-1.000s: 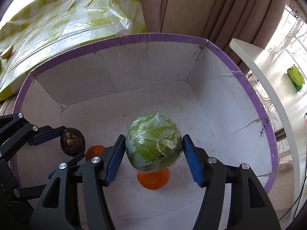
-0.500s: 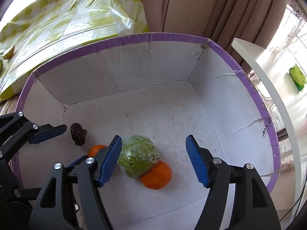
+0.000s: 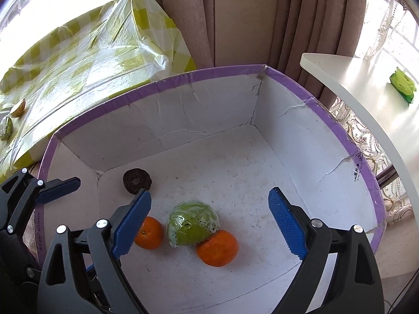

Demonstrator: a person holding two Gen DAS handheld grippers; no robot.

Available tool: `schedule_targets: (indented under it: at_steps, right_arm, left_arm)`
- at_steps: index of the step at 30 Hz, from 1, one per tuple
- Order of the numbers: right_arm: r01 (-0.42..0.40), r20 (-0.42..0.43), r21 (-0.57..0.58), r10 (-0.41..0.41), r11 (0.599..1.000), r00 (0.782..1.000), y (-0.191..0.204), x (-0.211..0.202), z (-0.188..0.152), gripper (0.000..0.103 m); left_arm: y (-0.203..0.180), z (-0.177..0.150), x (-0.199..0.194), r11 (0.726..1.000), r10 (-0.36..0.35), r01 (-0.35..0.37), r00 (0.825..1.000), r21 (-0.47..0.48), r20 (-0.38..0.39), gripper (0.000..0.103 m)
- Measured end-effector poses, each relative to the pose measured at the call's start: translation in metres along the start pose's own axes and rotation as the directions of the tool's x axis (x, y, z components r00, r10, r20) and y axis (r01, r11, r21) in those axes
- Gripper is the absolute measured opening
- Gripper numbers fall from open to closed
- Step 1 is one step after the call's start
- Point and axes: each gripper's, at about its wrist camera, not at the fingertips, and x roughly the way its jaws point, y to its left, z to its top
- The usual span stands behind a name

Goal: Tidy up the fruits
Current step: 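Open the right tool to drop the cabbage while the left tool drops the dark fruit, then return to the table and grasp a small orange with the left tool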

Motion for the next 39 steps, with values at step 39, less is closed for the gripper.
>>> schedule_targets:
  at_steps: [39]
  right_arm:
    - [-0.301, 0.159, -0.115, 0.317, 0.947, 0.935, 0.096, -0.057, 0.020, 0.088]
  left_arm:
    - [0.197, -0.142, -0.173, 0.763, 0.387, -0.142, 0.882, -0.630, 0.269, 0.080]
